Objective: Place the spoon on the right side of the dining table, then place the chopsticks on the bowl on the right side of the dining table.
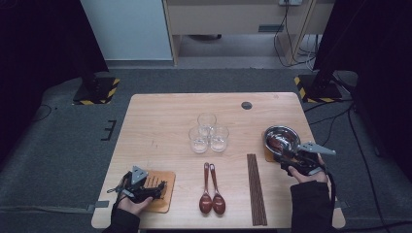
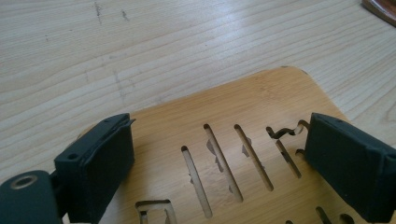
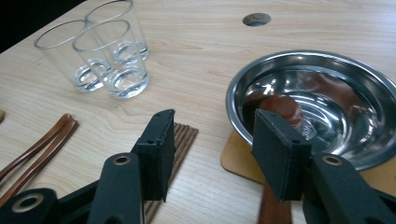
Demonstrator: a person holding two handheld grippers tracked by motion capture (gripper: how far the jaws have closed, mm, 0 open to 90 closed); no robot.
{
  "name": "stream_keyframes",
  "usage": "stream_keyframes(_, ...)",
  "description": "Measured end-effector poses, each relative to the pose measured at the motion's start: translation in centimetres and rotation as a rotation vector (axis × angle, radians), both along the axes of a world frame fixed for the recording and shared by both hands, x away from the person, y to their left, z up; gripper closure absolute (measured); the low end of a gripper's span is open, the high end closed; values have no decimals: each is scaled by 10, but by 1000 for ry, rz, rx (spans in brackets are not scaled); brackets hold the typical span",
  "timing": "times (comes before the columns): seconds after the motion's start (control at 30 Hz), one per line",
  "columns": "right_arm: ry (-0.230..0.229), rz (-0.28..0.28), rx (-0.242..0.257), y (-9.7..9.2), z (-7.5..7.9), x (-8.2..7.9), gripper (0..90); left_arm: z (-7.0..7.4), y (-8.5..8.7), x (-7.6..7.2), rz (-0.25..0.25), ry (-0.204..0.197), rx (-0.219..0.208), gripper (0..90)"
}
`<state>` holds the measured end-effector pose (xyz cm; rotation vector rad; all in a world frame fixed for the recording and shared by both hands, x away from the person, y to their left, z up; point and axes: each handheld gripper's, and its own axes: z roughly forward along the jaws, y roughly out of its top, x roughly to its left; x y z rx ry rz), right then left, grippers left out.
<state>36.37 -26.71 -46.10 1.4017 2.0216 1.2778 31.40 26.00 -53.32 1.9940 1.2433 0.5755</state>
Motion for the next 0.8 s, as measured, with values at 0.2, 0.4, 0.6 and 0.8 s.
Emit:
stream_keyframes(0.2,13,30,-10,10,-3,-1,514,0,0,0,0,0,0,73)
stream_keyframes(0.4,15,47,-25,17,-5,-2,529,0,0,0,0,0,0,73)
stream_keyframes(0.6,26,70,-42,23,-10,-4,544,0,0,0,0,0,0,73)
stream_keyframes(0.8,41,87,-59,29,-15,-7,560,0,0,0,0,0,0,73)
